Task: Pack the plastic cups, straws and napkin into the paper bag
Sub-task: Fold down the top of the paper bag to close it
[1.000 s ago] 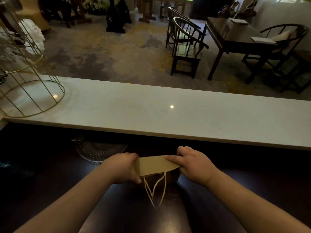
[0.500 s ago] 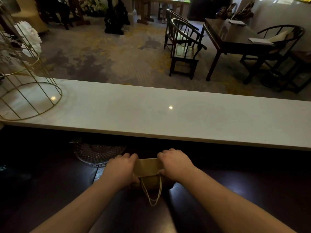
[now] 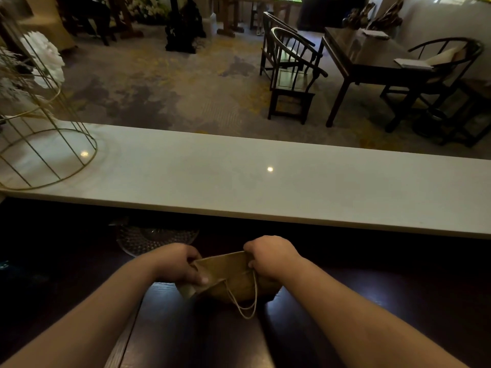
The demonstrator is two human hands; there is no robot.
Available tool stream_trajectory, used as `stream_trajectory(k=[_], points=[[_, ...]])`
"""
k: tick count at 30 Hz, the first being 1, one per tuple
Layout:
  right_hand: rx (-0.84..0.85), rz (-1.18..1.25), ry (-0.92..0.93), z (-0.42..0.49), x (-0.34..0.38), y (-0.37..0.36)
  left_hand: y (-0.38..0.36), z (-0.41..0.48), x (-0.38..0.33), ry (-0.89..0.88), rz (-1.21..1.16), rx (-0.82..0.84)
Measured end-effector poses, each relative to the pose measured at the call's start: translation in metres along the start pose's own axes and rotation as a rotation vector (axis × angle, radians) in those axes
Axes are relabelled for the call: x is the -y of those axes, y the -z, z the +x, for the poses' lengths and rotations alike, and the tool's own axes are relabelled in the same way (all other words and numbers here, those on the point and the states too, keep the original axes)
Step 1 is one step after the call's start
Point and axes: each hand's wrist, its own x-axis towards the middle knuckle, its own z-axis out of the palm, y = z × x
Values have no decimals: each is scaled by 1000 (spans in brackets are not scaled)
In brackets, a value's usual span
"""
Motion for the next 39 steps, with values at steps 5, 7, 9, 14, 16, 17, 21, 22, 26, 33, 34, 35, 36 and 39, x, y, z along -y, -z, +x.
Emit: stream_trajectory(k=[5, 7, 9, 14, 16, 17, 21, 22, 26, 33, 34, 35, 36, 39], points=[[40, 17, 0, 4, -4, -1, -17, 3, 20, -88, 111, -180], [41, 14, 8, 5, -5, 0, -26, 6, 20, -123, 244, -287], [40, 14, 11, 6, -5, 0, -32, 9, 19, -159, 348, -391], [38, 21, 15, 5, -7, -1, -34, 10, 14, -149, 391, -368], [37, 14, 22, 4, -7, -2, -29, 8, 12, -142, 380, -285], [36, 11, 26, 4, -7, -2, -27, 7, 11, -137, 349, -259], [24, 2, 38, 4, -5, 0, -29, 11, -2, -148, 394, -306], [25, 1, 40, 5, -4, 0, -32, 15, -7, -162, 461, -326], [-5, -6, 33, 3, -10, 0, -37, 30, -8, -167, 541, -342], [-37, 93, -10, -14, -40, -6, -41, 36, 13, -310, 378, -473], [-33, 113, -24, -18, -47, -6, -42, 37, 17, -320, 359, -488], [-39, 117, -34, -22, -54, -6, -43, 38, 20, -326, 348, -504], [-49, 109, -38, -25, -60, -6, -43, 40, 23, -328, 345, -516], [-72, 111, -23, -31, -69, -11, -47, 43, 30, -356, 344, -539]])
